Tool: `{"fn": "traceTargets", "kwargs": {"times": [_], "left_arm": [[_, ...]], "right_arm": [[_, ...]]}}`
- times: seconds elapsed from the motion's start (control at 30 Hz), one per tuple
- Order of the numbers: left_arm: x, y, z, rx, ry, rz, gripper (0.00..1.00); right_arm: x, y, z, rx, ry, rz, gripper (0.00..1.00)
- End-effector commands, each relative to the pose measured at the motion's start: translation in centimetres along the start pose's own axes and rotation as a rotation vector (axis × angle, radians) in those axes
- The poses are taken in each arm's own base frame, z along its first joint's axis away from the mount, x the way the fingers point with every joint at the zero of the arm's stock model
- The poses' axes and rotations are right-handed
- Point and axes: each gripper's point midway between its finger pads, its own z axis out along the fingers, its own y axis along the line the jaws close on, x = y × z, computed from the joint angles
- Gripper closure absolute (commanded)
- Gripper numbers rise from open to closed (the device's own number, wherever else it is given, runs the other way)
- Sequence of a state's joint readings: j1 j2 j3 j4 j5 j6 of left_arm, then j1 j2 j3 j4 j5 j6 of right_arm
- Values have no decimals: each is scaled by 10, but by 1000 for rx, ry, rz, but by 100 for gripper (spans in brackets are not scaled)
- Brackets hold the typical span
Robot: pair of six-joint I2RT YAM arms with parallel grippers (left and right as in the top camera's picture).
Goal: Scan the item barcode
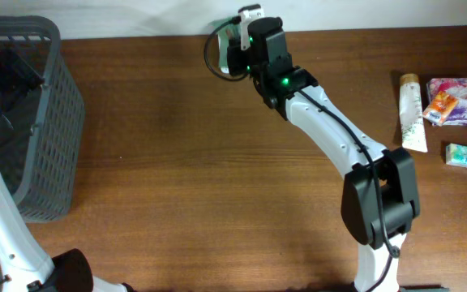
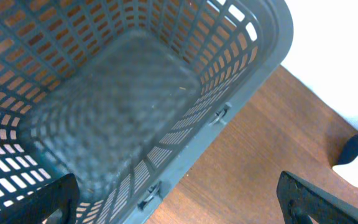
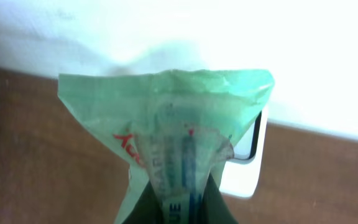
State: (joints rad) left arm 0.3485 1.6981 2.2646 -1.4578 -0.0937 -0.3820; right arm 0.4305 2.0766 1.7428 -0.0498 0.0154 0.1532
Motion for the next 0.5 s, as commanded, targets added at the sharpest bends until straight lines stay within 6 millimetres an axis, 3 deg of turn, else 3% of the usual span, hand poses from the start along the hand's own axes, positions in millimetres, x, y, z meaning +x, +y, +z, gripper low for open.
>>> {"fn": "traceTargets", "kwargs": {"times": [0.0,0.1,0.27,0.33,0.47], "left_arm": [[-2,3,-2,-8,-9,12,1],[-2,3,-2,-8,-9,12,1],[-2,3,-2,-8,-9,12,1],[-2,3,-2,-8,-9,12,1],[-2,3,-2,-8,-9,12,1]], "right_arm": [[-13,-17,21,76,-135,-24,96],[-33,-34,32,80,-267,42,96],[-41,-73,61,103,-256,135,96],[-29,-69,76,85,-162,133,96],[-10,-45,84,15,-49,127,96]]}}
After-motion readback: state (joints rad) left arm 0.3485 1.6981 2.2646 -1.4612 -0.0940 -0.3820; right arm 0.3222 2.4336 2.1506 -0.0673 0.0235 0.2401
